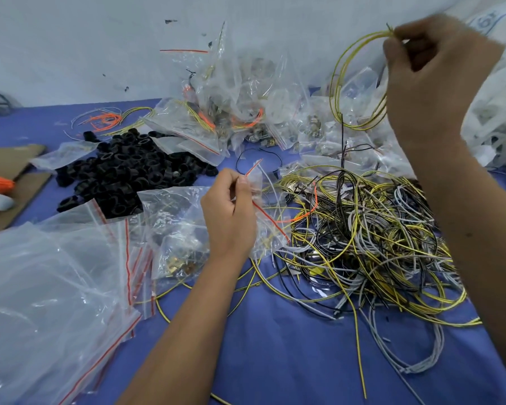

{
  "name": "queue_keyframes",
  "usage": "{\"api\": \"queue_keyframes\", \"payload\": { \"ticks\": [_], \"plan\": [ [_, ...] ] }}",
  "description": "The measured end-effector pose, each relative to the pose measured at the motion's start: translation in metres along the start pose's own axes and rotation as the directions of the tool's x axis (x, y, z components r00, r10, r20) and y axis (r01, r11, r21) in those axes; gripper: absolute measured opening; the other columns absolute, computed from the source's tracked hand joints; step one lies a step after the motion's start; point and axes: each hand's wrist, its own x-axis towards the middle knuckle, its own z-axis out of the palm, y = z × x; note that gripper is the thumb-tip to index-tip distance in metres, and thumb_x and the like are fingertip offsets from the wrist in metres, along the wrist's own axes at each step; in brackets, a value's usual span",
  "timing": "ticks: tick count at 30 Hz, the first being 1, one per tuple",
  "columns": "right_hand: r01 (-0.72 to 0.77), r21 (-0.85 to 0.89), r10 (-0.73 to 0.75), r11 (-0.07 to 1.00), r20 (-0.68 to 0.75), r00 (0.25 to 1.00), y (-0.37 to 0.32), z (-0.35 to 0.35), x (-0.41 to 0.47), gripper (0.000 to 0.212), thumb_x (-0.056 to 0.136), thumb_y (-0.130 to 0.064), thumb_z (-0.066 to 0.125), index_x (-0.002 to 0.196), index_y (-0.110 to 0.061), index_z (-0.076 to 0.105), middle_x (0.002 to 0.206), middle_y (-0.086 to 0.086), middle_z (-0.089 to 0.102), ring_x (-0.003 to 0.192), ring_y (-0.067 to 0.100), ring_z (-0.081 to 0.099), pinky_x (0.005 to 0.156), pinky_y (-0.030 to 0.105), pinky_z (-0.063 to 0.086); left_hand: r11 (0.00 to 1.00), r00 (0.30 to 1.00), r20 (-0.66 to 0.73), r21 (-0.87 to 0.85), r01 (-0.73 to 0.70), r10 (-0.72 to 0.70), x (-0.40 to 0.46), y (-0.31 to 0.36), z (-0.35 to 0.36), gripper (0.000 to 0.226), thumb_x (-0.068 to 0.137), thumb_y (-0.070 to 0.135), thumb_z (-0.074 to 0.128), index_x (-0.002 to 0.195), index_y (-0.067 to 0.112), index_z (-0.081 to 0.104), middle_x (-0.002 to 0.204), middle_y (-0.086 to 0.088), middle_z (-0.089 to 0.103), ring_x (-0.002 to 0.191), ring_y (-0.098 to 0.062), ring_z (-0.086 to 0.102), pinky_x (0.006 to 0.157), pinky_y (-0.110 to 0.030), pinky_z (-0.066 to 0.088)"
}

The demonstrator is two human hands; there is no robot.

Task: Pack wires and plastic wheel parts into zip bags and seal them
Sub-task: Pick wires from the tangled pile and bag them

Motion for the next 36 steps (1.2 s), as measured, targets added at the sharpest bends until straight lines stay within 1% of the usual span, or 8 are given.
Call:
{"api": "queue_keyframes", "payload": {
  "ticks": [5,9,13,17,23,27,31,36],
  "plan": [
    [0.014,0.086,-0.033,0.996,0.223,0.974,-0.004,0.007,-0.002,0.019,0.084,-0.030,0.072,0.095,-0.016,0.079,0.076,-0.001,0.072,0.064,0.002,0.061,0.067,0.023,0.052,0.997,0.998,0.016,0.057,0.052,-0.053,0.002,0.001,0.002,0.022,0.100,0.013,0.056,0.079,0.009,0.052,0.071,-0.005,0.056,0.062,-0.012,0.048,0.059,-0.030,0.039],
    [-0.087,0.085,0.037,0.993,0.471,0.881,-0.004,0.016,-0.012,0.011,0.084,-0.017,0.079,0.093,-0.013,0.078,0.073,0.004,0.071,0.068,0.011,0.067,0.072,0.030,0.057,0.968,0.996,0.063,0.236,-0.082,0.069,0.010,0.015,0.017,0.013,0.091,0.024,0.069,0.097,0.016,0.061,0.097,0.004,0.060,0.089,-0.018,0.055,0.079,-0.033,0.045],
    [-0.112,0.138,0.040,0.984,0.447,0.894,0.001,0.018,-0.026,0.011,0.084,-0.014,0.079,0.093,-0.008,0.078,0.073,-0.005,0.069,0.063,0.000,0.066,0.069,0.019,0.056,0.943,0.963,0.255,0.332,-0.004,-0.085,0.029,0.029,0.054,0.030,0.089,0.043,0.073,0.104,0.018,0.067,0.103,0.003,0.067,0.095,-0.014,0.059,0.085,-0.032,0.047],
    [-0.137,0.167,0.056,0.976,0.415,0.908,0.013,0.013,-0.033,0.010,0.085,-0.014,0.078,0.093,-0.008,0.078,0.073,-0.001,0.070,0.064,0.002,0.067,0.069,0.019,0.054,0.923,0.875,0.379,0.346,0.168,-0.301,0.036,0.028,0.085,0.037,0.090,0.041,0.075,0.083,0.005,0.072,0.079,-0.011,0.072,0.081,-0.030,0.067,0.070,-0.036,0.048],
    [0.037,0.051,-0.053,0.998,0.344,0.937,0.032,0.005,-0.034,0.013,0.086,-0.017,0.076,0.094,-0.008,0.078,0.076,-0.003,0.067,0.058,0.001,0.054,0.067,0.009,0.042,0.940,0.864,0.376,0.196,0.279,-0.335,0.026,0.027,0.095,0.019,0.090,0.020,0.075,0.070,0.020,0.073,0.081,-0.001,0.078,0.082,-0.022,0.072,0.082,-0.040,0.058],
    [0.114,-0.010,-0.106,0.993,0.283,0.953,0.045,-0.002,-0.033,0.013,0.086,-0.015,0.074,0.094,-0.005,0.078,0.081,0.008,0.070,0.069,0.014,0.056,0.069,0.023,0.046,0.933,0.836,0.431,0.043,0.358,-0.340,0.023,0.020,0.084,0.016,0.093,0.017,0.071,0.079,0.024,0.072,0.085,-0.001,0.078,0.073,-0.014,0.066,0.072,-0.035,0.054],
    [0.033,-0.018,-0.028,0.999,0.227,0.974,0.061,-0.009,-0.031,0.017,0.087,-0.018,0.073,0.096,-0.005,0.078,0.082,0.008,0.072,0.070,0.013,0.059,0.069,0.011,0.043,0.915,0.772,0.574,-0.094,0.393,-0.272,0.024,0.012,0.060,0.025,0.097,0.009,0.065,0.078,0.024,0.074,0.076,0.004,0.075,0.057,-0.003,0.055,0.054,-0.015,0.045],
    [-0.159,0.034,0.152,0.987,0.168,0.974,0.072,-0.013,-0.024,0.019,0.086,-0.026,0.073,0.096,-0.011,0.079,0.079,0.000,0.071,0.069,0.010,0.064,0.069,0.019,0.051,0.932,0.782,0.557,-0.039,0.361,-0.280,0.029,0.009,0.047,0.027,0.097,0.012,0.067,0.075,0.024,0.074,0.079,0.003,0.076,0.061,-0.005,0.057,0.056,-0.019,0.046]
  ]
}}
